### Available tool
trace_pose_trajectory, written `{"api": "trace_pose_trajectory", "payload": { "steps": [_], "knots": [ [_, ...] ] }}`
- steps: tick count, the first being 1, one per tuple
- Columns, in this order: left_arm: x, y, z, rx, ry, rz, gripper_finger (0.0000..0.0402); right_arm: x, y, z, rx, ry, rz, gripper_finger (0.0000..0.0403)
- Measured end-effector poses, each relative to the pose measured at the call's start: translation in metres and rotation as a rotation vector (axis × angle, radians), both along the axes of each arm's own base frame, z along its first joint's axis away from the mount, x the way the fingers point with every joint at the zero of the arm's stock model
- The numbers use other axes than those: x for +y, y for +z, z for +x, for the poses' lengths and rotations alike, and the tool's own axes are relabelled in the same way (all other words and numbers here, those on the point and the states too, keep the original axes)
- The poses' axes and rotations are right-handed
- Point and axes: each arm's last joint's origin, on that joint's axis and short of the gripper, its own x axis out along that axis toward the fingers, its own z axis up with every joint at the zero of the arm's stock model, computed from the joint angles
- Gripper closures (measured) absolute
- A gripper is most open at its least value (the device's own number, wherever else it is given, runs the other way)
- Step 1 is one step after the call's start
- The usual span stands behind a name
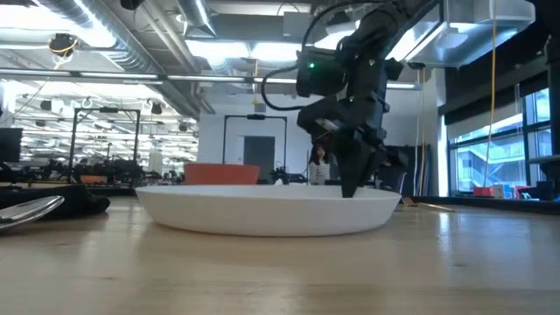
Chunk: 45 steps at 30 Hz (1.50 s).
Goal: Set table place
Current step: Move the white plate to the center of the table, then put the orange bowl on the white plate
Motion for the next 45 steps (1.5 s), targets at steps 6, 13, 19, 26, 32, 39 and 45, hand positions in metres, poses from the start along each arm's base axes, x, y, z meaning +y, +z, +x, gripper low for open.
{"api": "trace_pose_trajectory", "payload": {
  "steps": [6, 13, 19, 26, 32, 39, 45],
  "knots": [
    [0.000, 0.000, 0.000, 0.002, -0.003, 0.025, 0.0238, -0.001, -0.008, 0.003, 0.006, 0.007, -0.006, 0.0372],
    [0.000, 0.000, 0.000, 0.002, -0.003, 0.025, 0.0238, 0.000, -0.004, 0.002, -0.010, 0.037, -0.005, 0.0350],
    [0.000, 0.000, 0.000, 0.002, -0.004, 0.025, 0.0238, -0.002, 0.020, 0.012, -0.081, 0.057, -0.017, 0.0324],
    [0.001, -0.001, 0.000, 0.004, 0.033, -0.029, 0.0238, -0.003, 0.071, 0.024, -0.102, 0.131, -0.041, 0.0314],
    [0.007, -0.011, 0.008, 0.073, 0.148, -0.016, 0.0238, 0.006, 0.129, 0.029, -0.115, 0.202, -0.054, 0.0313],
    [0.042, -0.039, 0.022, 0.306, 0.298, -0.116, 0.0238, 0.053, 0.225, 0.035, -0.417, 0.361, -0.130, 0.0313],
    [0.078, -0.047, 0.037, 0.415, 0.223, -0.069, 0.0238, 0.091, 0.300, 0.016, -0.670, 0.387, -0.319, 0.0313]
  ]
}}
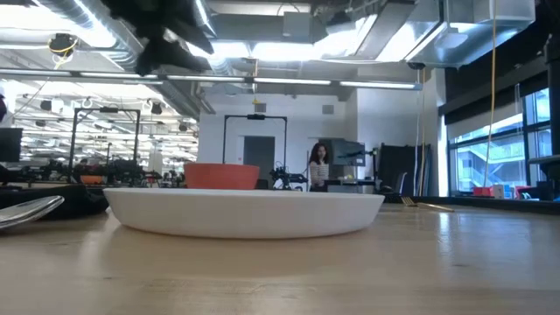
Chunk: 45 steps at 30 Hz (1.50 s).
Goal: Set table place
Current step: Put the orange bowl on the white plate
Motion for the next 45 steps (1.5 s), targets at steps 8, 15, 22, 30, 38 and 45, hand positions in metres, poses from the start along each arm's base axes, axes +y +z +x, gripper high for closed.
{"api": "trace_pose_trajectory", "payload": {
  "steps": [8, 15, 22, 30, 38, 45],
  "knots": [
    [0.049, -0.009, 0.034, 0.192, -0.121, 0.072, 0.0238, 0.031, 0.027, -0.028, -0.141, -0.059, -0.054, 0.0313],
    [0.081, -0.029, 0.068, 0.401, -0.158, 0.069, 0.0238, 0.044, 0.027, -0.031, -0.143, -0.067, -0.051, 0.0313],
    [0.096, -0.064, 0.091, 0.512, -0.167, 0.025, 0.0238, 0.044, 0.027, -0.032, -0.139, -0.079, -0.042, 0.0313],
    [0.101, -0.093, 0.100, 0.618, -0.139, 0.022, 0.0238, 0.044, 0.026, -0.032, -0.137, -0.078, -0.042, 0.0313],
    [0.105, -0.097, 0.101, 0.641, -0.112, 0.032, 0.0239, 0.044, 0.026, -0.032, -0.135, -0.076, -0.045, 0.0313],
    [0.106, -0.098, 0.100, 0.640, -0.069, 0.019, 0.0239, 0.044, 0.026, -0.032, -0.136, -0.073, -0.046, 0.0313]
  ]
}}
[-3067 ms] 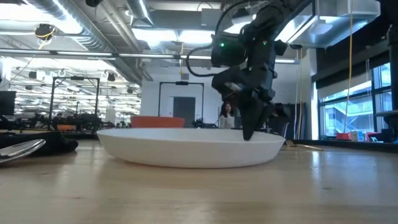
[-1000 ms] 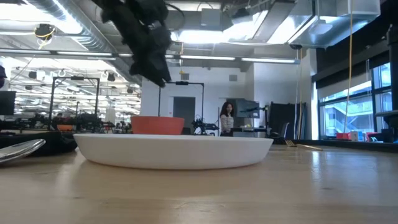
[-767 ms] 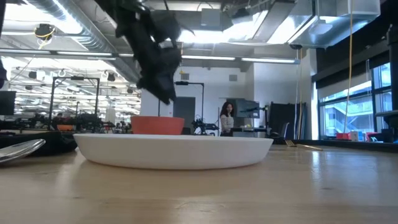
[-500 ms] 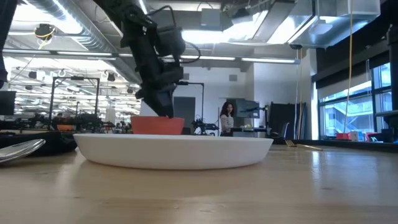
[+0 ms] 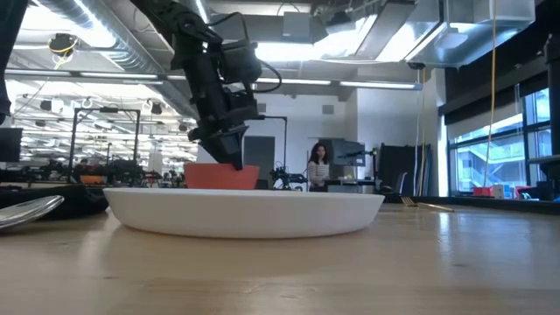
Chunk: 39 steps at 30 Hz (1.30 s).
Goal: Set table place
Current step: Put the orange bowl on the white plate
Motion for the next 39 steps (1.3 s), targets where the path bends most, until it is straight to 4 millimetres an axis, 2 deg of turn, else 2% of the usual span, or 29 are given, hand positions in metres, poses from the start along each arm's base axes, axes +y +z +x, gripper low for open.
{"api": "trace_pose_trajectory", "payload": {
  "steps": [8, 12, 16, 20, 23, 27, 32, 35, 39],
  "knots": [
    [-0.013, -0.021, -0.007, 0.040, 0.024, -0.001, 0.0239, 0.003, 0.000, -0.001, 0.000, 0.008, 0.000, 0.0313],
    [-0.013, -0.024, -0.010, 0.059, 0.045, 0.015, 0.0244, 0.004, 0.000, -0.001, 0.000, 0.012, 0.000, 0.0313],
    [-0.017, -0.024, -0.008, 0.056, 0.041, 0.015, 0.0290, 0.004, 0.000, -0.001, 0.000, 0.013, 0.000, 0.0313],
    [-0.027, -0.023, -0.005, 0.054, 0.005, 0.013, 0.0379, 0.004, 0.000, -0.001, -0.001, 0.016, -0.005, 0.0313],
    [-0.039, -0.019, -0.003, 0.046, -0.024, 0.013, 0.0389, 0.004, 0.000, -0.001, -0.001, 0.026, -0.020, 0.0313],
    [-0.067, -0.007, 0.002, 0.096, -0.092, -0.011, 0.0397, 0.004, 0.000, -0.001, -0.002, 0.037, -0.036, 0.0313],
    [-0.124, 0.030, 0.017, 0.135, -0.224, 0.064, 0.0398, 0.004, 0.000, -0.001, -0.003, 0.056, -0.066, 0.0313],
    [-0.160, 0.058, 0.025, 0.067, -0.269, 0.128, 0.0399, 0.004, 0.000, -0.001, -0.004, 0.069, -0.086, 0.0313],
    [-0.199, 0.083, 0.029, -0.052, -0.281, 0.094, 0.0399, 0.004, 0.000, -0.001, -0.004, 0.072, -0.090, 0.0313]
  ]
}}
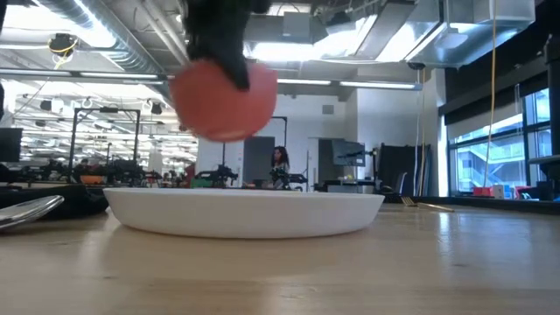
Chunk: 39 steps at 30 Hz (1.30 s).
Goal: Set table place
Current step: Put the orange bowl on the white plate
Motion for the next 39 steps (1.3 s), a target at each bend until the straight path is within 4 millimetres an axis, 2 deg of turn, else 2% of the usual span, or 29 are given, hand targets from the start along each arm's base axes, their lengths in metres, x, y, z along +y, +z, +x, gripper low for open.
{"api": "trace_pose_trajectory", "payload": {
  "steps": [4, 8, 14, 23, 29, 39],
  "knots": [
    [-0.025, 0.000, 0.000, -0.028, 0.013, -0.046, 0.0400, 0.000, 0.000, 0.000, 0.001, 0.007, -0.006, 0.0313],
    [-0.043, -0.017, 0.007, -0.014, 0.017, -0.088, 0.0400, 0.000, 0.000, 0.000, -0.002, 0.029, -0.038, 0.0313],
    [-0.063, -0.046, 0.028, 0.019, -0.003, -0.122, 0.0401, 0.000, 0.000, 0.000, -0.001, 0.035, -0.037, 0.0313],
    [-0.081, -0.060, 0.070, 0.065, -0.083, -0.089, 0.0401, 0.001, -0.002, -0.001, 0.023, 0.060, -0.028, 0.0313],
    [-0.080, -0.075, 0.073, 0.239, -0.064, -0.009, 0.0401, 0.004, -0.003, -0.003, 0.041, 0.079, -0.024, 0.0313],
    [-0.091, -0.075, 0.076, 0.178, -0.068, -0.056, 0.0401, 0.004, -0.003, -0.004, 0.046, 0.085, -0.023, 0.0313]
  ]
}}
